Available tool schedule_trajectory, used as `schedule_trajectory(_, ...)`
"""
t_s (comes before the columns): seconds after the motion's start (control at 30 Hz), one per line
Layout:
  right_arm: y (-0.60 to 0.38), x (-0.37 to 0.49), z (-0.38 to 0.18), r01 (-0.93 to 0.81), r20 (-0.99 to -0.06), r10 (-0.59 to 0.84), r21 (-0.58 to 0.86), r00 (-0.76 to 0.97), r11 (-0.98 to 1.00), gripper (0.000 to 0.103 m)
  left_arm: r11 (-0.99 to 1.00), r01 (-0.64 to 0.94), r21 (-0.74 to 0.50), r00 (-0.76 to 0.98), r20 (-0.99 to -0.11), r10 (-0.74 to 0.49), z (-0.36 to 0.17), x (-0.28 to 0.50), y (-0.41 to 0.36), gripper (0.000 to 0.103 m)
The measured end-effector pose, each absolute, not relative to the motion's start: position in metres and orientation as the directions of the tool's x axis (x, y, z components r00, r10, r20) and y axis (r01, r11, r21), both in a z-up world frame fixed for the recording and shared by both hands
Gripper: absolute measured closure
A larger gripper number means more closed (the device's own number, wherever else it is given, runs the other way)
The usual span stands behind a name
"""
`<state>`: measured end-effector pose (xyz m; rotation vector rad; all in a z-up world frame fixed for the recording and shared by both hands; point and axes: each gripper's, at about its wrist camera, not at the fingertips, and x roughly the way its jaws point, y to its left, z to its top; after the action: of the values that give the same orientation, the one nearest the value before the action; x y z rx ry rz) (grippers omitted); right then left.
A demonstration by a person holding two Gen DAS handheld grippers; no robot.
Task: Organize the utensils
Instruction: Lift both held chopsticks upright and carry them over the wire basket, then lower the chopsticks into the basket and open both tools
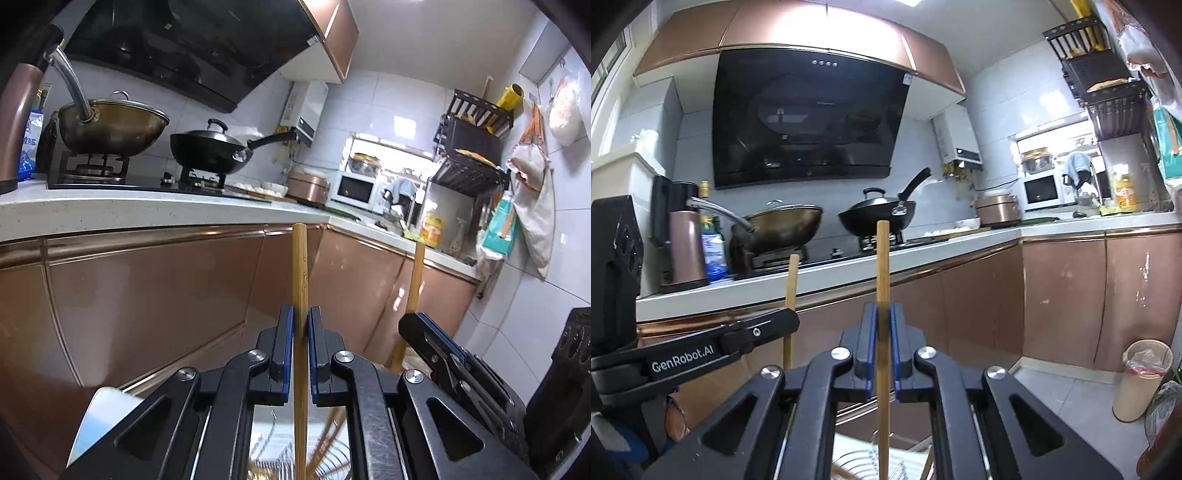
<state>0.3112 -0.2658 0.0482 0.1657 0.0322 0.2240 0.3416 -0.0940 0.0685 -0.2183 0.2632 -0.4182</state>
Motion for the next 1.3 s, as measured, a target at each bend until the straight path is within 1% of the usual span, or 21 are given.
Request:
schedule_trajectory(0.17, -0.269, 0.326, 0.021, -0.186, -0.004, 0.19, 0.181, 0.982, 0.966, 0.096, 0.91, 0.33, -0.252, 0.909, -0.175, -0.378, 0.041, 0.357, -0.099, 0.096)
schedule_trajectory(0.27, -0.269, 0.333, 0.003, -0.17, -0.009, 0.175, 0.197, 0.985, 0.966, 0.096, 0.915, 0.312, -0.254, 0.917, -0.171, -0.36, 0.023, 0.363, -0.102, 0.096)
schedule_trajectory(0.43, -0.269, 0.341, -0.016, -0.155, -0.028, 0.164, 0.205, 0.986, 0.966, 0.096, 0.925, 0.308, -0.223, 0.915, -0.199, -0.352, 0.001, 0.371, -0.113, 0.096)
schedule_trajectory(0.47, -0.27, 0.341, -0.019, -0.152, -0.028, 0.161, 0.205, 0.987, 0.967, 0.096, 0.931, 0.3, -0.21, 0.921, -0.189, -0.339, -0.001, 0.37, -0.114, 0.096)
schedule_trajectory(0.7, -0.267, 0.342, -0.034, -0.134, -0.045, 0.144, 0.18, 0.989, 0.975, 0.096, 0.951, 0.283, -0.125, 0.945, -0.133, -0.299, -0.005, 0.359, -0.12, 0.096)
schedule_trajectory(1.03, -0.269, 0.339, -0.045, -0.123, -0.048, 0.134, 0.18, 0.99, 0.976, 0.096, 0.95, 0.283, -0.13, 0.949, -0.106, -0.298, -0.005, 0.354, -0.116, 0.096)
schedule_trajectory(1.23, -0.268, 0.337, -0.044, -0.124, -0.038, 0.134, 0.187, 0.99, 0.974, 0.096, 0.955, 0.288, -0.073, 0.952, -0.089, -0.294, -0.008, 0.351, -0.124, 0.096)
schedule_trajectory(1.3, -0.268, 0.337, -0.043, -0.125, -0.034, 0.134, 0.183, 0.99, 0.975, 0.095, 0.955, 0.286, -0.078, 0.953, -0.082, -0.291, -0.009, 0.35, -0.122, 0.096)
